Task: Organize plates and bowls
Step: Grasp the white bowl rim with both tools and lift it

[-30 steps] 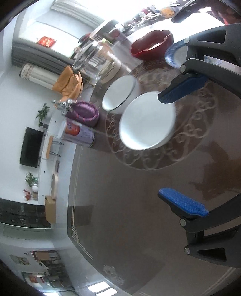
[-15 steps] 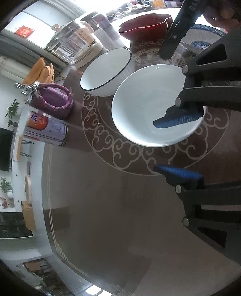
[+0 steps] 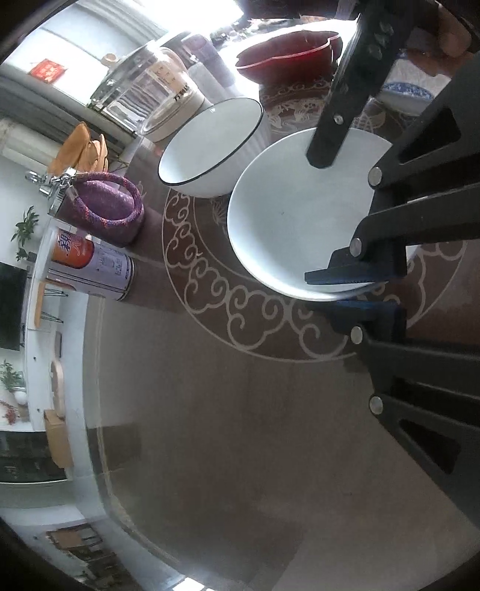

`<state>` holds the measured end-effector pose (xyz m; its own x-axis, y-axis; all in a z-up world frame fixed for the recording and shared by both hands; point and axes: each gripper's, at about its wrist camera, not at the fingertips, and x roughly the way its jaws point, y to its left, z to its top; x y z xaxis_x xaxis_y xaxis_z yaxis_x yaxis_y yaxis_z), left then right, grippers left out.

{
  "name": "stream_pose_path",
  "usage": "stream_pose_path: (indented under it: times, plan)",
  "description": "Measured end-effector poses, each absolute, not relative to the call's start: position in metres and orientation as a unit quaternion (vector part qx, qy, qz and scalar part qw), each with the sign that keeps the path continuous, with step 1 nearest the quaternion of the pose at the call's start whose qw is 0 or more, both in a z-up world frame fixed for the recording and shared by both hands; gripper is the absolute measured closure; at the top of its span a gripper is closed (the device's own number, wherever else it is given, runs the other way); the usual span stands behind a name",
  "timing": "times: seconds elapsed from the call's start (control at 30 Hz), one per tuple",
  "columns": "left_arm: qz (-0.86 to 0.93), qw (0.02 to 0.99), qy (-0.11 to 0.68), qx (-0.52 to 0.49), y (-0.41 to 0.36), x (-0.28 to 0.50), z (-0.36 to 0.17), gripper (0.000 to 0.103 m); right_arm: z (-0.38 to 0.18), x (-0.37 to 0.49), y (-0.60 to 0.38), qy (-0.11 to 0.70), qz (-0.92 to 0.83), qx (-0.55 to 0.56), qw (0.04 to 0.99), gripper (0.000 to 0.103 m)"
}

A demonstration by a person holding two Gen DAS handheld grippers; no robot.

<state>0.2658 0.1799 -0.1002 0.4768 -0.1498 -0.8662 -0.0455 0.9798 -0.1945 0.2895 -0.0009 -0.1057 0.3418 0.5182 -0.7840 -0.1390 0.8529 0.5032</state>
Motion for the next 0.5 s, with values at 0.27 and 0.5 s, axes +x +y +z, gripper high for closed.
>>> stream_pose_path:
  times: [0.27, 0.5]
  plan:
    - [-0.045, 0.860, 0.499, -0.092, 0.168, 0.246, -0.073, 0.098, -0.083, 0.269, -0.009, 0.506, 0.212, 0.181, 0.816, 0.092]
    - [-0.103, 0.866, 0.482, -0.091, 0.121, 0.209, -0.037, 0.098, -0.042, 0.232, -0.069, 0.484, 0.205, 0.206, 0.826, 0.092]
